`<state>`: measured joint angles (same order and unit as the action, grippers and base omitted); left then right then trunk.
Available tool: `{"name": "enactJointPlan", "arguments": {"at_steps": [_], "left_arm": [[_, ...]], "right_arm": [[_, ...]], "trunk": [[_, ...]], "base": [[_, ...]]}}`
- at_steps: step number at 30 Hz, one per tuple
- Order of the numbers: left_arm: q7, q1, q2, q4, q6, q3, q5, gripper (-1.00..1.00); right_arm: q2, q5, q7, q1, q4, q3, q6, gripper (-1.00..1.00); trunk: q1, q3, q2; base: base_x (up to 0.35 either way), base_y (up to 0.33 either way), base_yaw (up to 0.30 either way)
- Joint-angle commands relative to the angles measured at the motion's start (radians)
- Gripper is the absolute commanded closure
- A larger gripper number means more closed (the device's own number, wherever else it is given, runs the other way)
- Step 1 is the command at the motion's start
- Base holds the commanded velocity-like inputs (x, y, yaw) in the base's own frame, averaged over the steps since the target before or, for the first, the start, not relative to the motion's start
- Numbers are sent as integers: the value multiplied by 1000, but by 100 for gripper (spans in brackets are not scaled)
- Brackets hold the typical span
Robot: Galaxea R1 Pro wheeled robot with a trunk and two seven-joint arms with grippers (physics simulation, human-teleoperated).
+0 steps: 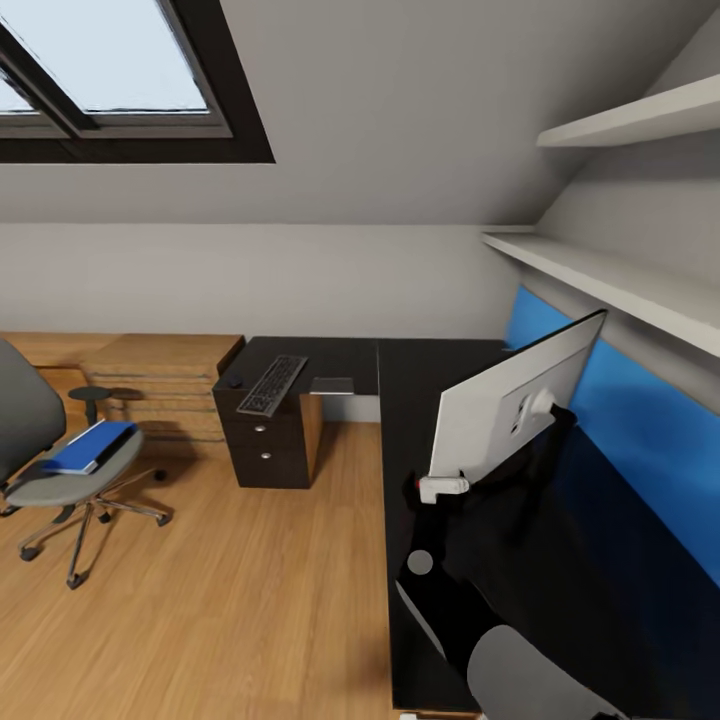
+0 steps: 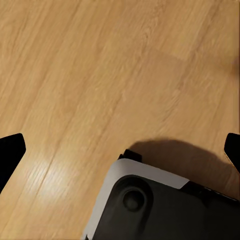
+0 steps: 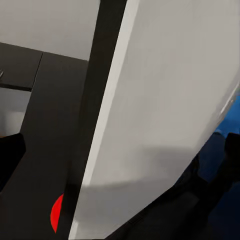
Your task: In the bedroom, organize the workspace by keeping the computer under the desk, ensuring the monitor is on the desk, placing the keyboard on the desk next to the monitor, placing the mouse on the desk next to the keyboard, moving the folder from the swivel chair onto the desk next to the mouse, stacking the notebook on top of the folder with the pen on top of the notebook, and positioning the swivel chair next to the desk.
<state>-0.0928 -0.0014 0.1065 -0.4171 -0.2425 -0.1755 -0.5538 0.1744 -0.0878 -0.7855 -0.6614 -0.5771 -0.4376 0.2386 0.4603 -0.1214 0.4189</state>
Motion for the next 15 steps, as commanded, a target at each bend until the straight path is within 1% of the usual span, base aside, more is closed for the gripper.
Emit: {"name": "enactJointPlan", "arguments": {"at_steps": [1,5,15], "left_arm": [[-8,0,1,-2,-3,-9,-5,-100],[-8,0,1,-2,-2,-9,-5,-100],[-8,0,1,-2,-3,-10,-5,-100]], "right_arm": [[0,-3,-6,-1,2,-2,2,-100],[0,-3,-7,-1,2,0,4,-100],[0,-3,-47,-1,-1,3,5,-100]], "trunk": [[1,-2,2],[1,-2,2],[1,-2,2]], "base": [[275,2,0],[127,1,0],[25,3,0]]}}
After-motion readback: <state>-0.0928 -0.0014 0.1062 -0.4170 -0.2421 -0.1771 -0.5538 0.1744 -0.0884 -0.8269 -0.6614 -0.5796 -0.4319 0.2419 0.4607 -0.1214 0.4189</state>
